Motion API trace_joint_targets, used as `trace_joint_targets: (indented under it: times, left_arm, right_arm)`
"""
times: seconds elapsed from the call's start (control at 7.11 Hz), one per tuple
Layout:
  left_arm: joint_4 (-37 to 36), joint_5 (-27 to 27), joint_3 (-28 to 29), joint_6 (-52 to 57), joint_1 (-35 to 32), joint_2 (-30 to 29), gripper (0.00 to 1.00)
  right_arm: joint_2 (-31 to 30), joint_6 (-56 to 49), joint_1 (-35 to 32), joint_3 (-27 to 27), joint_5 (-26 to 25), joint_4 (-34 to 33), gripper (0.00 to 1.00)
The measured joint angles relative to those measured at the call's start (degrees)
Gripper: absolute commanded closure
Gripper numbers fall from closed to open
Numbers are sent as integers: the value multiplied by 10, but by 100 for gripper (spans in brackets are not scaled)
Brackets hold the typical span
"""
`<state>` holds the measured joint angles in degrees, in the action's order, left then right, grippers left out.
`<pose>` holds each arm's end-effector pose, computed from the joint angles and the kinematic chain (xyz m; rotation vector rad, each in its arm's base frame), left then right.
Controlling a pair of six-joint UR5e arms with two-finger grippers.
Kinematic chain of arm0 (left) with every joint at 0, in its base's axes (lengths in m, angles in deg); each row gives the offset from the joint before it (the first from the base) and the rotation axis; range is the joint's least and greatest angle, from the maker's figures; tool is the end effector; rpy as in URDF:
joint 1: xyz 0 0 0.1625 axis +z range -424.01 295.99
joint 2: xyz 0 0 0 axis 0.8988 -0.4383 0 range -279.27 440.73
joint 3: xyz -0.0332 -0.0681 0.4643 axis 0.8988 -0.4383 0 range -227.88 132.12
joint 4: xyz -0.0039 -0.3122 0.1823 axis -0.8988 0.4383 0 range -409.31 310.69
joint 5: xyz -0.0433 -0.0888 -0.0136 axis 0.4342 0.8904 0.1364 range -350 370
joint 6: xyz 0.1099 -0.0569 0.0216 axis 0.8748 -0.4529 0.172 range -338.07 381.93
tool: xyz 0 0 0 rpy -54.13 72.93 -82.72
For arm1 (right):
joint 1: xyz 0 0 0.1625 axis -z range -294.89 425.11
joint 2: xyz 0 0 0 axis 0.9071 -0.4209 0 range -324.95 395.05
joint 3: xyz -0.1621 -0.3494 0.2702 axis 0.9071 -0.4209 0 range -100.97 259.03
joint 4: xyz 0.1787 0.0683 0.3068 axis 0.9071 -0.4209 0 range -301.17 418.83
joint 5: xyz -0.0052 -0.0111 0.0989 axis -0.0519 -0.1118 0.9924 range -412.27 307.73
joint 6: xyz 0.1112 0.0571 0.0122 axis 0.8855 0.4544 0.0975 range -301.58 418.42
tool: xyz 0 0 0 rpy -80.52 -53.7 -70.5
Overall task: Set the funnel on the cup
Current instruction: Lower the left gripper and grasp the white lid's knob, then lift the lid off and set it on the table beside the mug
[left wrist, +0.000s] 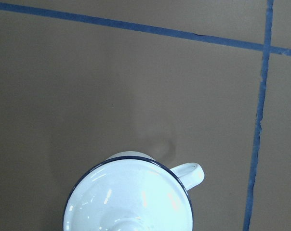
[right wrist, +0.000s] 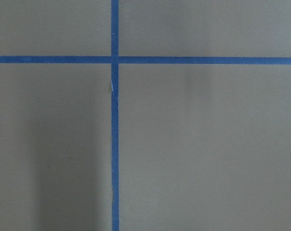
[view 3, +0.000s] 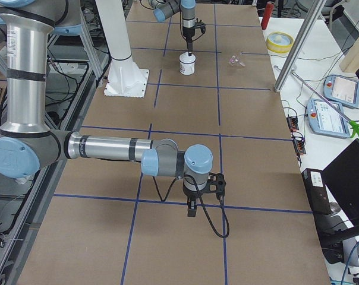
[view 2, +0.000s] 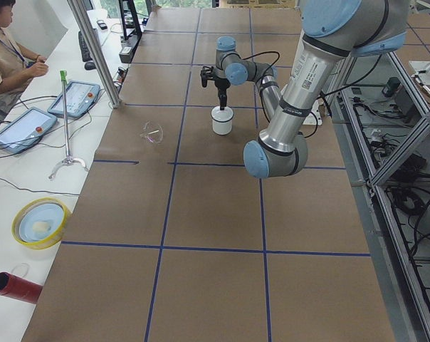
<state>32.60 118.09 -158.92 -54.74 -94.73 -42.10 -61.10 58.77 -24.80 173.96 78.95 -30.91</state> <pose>0.4747 -0.3919 0.2982 0.0202 0.8468 -0.1592 0.0499 -0.3837 0.7337 -0.0190 -0.7193 0.0104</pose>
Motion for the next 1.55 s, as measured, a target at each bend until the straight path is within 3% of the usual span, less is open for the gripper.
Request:
trace_joint_targets:
  times: [0.14, 0.28, 0.7, 0.84, 1.12, 1.55]
  left_arm:
    - [0, 0, 0, 0, 2, 1, 34]
    - [0, -1, 0, 0, 3, 2, 40]
    - [0, -1, -1, 0, 3, 10, 40]
    - [0, -1, -1, 0, 3, 12, 51]
    - [-1, -1, -3, 0, 3, 13, 100]
    - [-31, -1, -25, 6, -2, 12, 100]
  right_arm:
    - [0, 0, 0, 0, 0, 0, 0]
    - [0, 0, 0, 0, 0, 0, 0]
    - [0, 0, 0, 0, 0, 0, 0]
    - [0, 0, 0, 0, 0, 0, 0]
    - [0, 0, 0, 0, 0, 0, 0]
    - [0, 0, 0, 0, 0, 0, 0]
